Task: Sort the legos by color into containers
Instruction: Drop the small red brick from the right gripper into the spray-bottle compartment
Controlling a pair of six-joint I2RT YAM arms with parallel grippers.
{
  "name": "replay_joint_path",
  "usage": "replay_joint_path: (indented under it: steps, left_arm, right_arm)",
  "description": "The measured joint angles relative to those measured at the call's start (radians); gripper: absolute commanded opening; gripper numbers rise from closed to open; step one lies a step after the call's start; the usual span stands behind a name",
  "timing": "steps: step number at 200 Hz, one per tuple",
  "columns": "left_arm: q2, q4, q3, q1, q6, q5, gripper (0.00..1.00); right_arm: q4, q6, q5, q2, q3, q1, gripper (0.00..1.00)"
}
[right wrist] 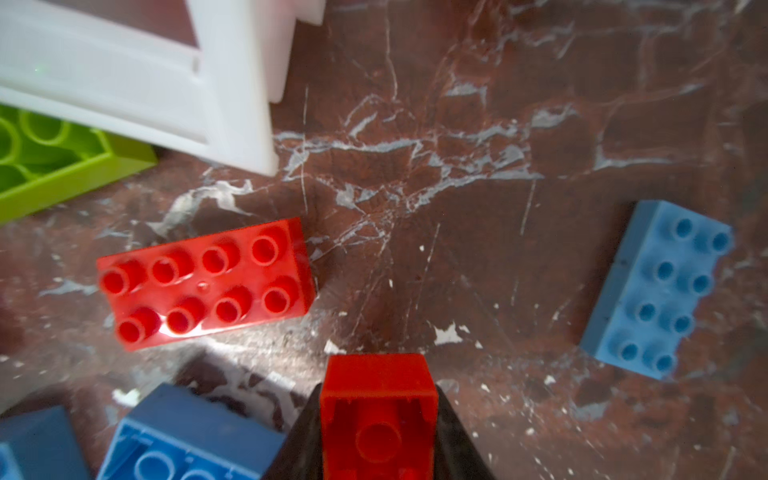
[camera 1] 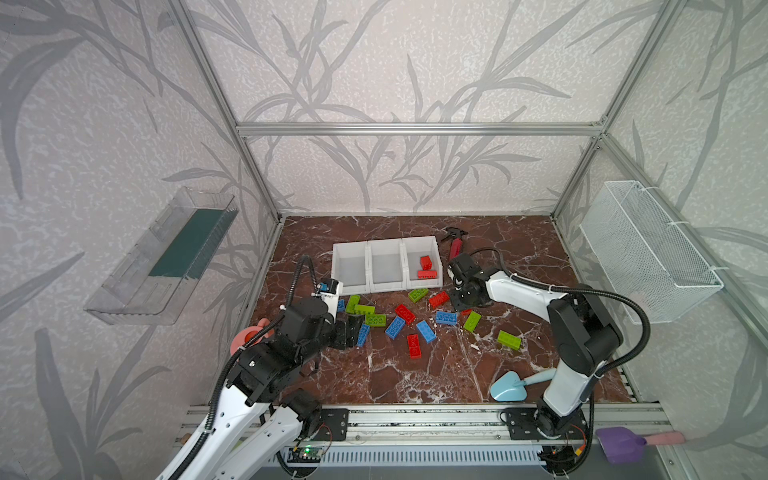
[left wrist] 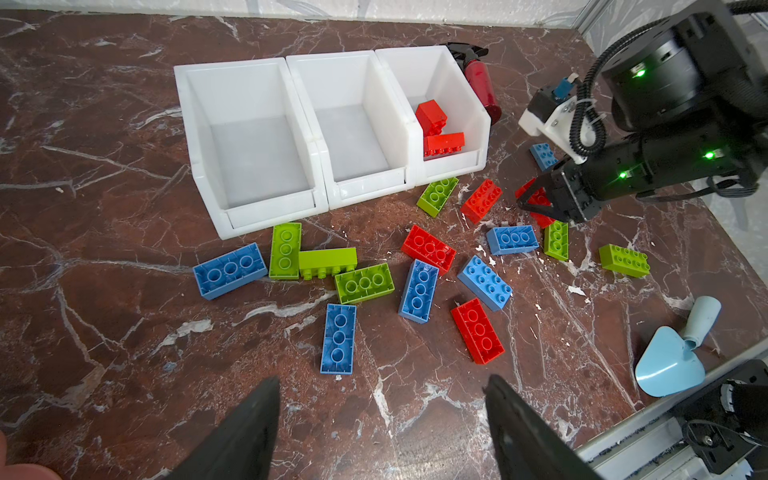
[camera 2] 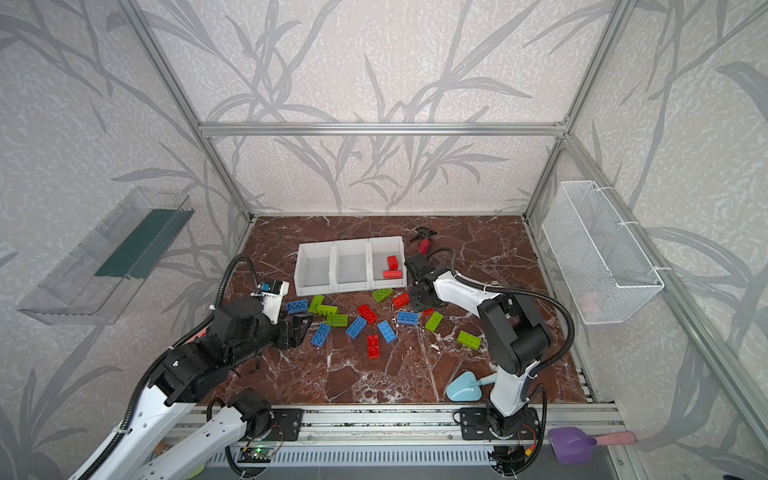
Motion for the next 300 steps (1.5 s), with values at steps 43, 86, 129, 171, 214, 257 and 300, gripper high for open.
replay_joint_path:
  steps: [43, 86, 129, 171, 214, 257, 300]
  left_arm:
    - [-0.020, 0.000, 0.000, 0.000, 0.000, 0.000, 0.78]
    - [-0.038, 0.001, 0.000, 0.000, 0.000, 0.000, 0.77]
    - [-0.043, 0.001, 0.000, 0.000, 0.000, 0.001, 0.78]
    - [-0.043, 0.001, -0.006, 0.000, 0.003, 0.005, 0.78]
    - [-0.041, 0.001, -0.007, 0.000, 0.004, 0.010, 0.77]
    - [-0.039, 0.001, -0.007, 0.000, 0.004, 0.010, 0.78]
    - [-0.028, 0.001, -0.007, 0.000, 0.004, 0.010, 0.78]
  right_arm:
    - [-0.061, 0.001, -0.040, -0.135, 0.064, 0.001, 0.30]
    - [-0.058, 0.005, -0.107, -0.172, 0.128, 0.001, 0.30]
    - [-0.056, 0.025, -0.158, -0.110, 0.297, 0.009, 0.30]
    - [-0.056, 0.026, -0.171, 0.062, 0.499, 0.029, 0.30]
    - [-0.063, 0.033, -0.175, 0.257, 0.681, 0.039, 0.30]
    - [-0.073, 0.046, -0.170, 0.399, 0.824, 0.039, 0.32]
    - [-0.091, 0.046, -0.163, 0.470, 0.872, 0.039, 0.41]
